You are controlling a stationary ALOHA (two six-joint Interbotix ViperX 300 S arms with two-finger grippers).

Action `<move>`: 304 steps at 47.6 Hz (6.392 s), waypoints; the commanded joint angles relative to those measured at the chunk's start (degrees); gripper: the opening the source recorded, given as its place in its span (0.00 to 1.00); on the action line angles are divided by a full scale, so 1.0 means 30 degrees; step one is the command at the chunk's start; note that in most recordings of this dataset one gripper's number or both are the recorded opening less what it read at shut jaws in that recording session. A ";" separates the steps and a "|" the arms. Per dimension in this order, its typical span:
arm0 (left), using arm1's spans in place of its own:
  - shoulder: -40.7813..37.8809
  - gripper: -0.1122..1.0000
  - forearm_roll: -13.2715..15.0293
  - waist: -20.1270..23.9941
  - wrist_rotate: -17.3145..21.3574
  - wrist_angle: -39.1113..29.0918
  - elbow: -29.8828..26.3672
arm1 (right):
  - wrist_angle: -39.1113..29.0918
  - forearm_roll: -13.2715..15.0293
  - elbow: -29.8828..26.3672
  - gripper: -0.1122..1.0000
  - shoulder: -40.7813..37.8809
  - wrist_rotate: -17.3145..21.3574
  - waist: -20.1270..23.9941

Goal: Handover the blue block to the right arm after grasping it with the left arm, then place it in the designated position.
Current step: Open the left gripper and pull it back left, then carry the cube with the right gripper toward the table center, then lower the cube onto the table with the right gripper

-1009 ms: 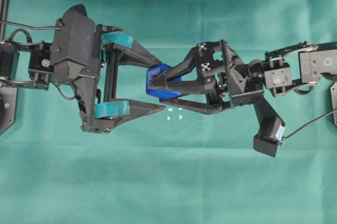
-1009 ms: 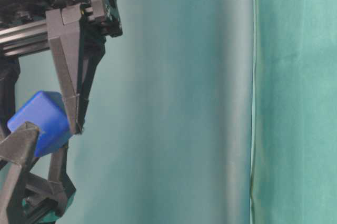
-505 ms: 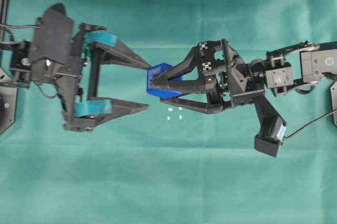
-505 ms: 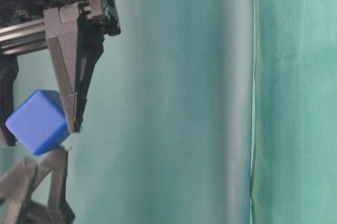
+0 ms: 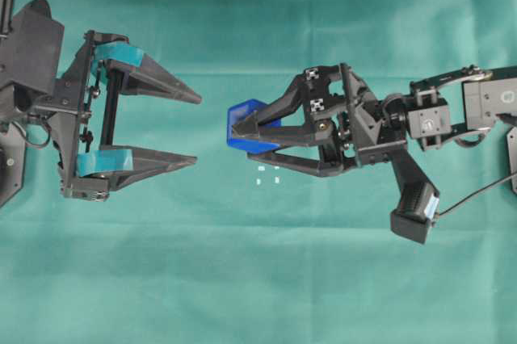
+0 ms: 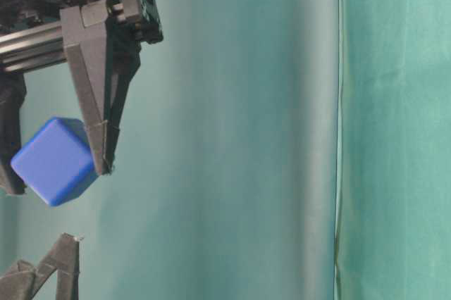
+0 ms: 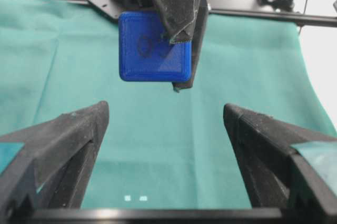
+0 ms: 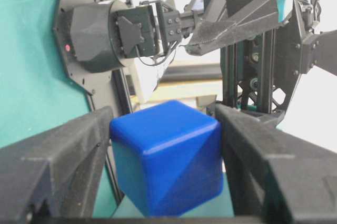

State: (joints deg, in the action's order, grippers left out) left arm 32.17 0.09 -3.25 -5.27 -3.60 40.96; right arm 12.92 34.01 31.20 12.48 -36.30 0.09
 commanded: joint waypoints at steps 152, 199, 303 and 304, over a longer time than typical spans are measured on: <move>0.0000 1.00 -0.0029 0.0000 0.0088 -0.0059 -0.0322 | -0.6328 -0.4102 -0.0469 0.68 0.1436 2.2002 0.0967; 0.0000 1.00 0.0000 0.0000 0.0088 -0.0059 -0.0322 | -1.1514 -0.4131 -0.0410 0.68 0.0967 2.4229 0.1553; 0.0029 1.00 -0.0029 0.0000 0.0146 -0.0176 -0.0322 | -0.6885 -0.4131 -0.1055 0.68 -0.7910 2.4316 0.0908; 0.0000 1.00 0.0000 -0.0029 0.0146 -0.0146 -0.0322 | -0.6943 -0.4131 -0.1055 0.68 -0.7910 2.4316 0.0908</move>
State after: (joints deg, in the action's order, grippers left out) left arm 31.90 0.09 -3.25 -4.92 -4.39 40.96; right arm -7.56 21.80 29.36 -12.22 36.56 2.90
